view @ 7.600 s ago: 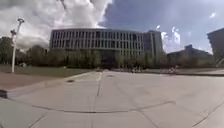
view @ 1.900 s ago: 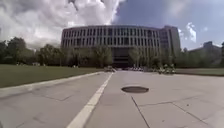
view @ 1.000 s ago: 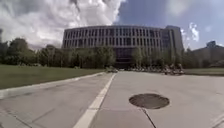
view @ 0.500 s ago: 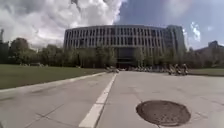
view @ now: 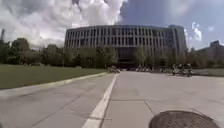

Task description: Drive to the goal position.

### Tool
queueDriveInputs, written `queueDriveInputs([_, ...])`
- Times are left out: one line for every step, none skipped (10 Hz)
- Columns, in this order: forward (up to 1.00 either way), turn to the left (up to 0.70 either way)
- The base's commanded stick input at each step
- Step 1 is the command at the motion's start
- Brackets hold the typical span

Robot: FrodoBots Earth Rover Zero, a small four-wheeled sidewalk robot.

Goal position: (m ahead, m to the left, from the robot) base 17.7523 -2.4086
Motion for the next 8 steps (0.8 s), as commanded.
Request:
queueDriveInputs([1.00, -0.08])
queueDriveInputs([1.00, 0.00])
queueDriveInputs([1.00, 0.00])
queueDriveInputs([1.00, 0.00])
queueDriveInputs([1.00, 0.00])
queueDriveInputs([1.00, 0.00])
queueDriveInputs([1.00, 0.00])
queueDriveInputs([1.00, 0.00])
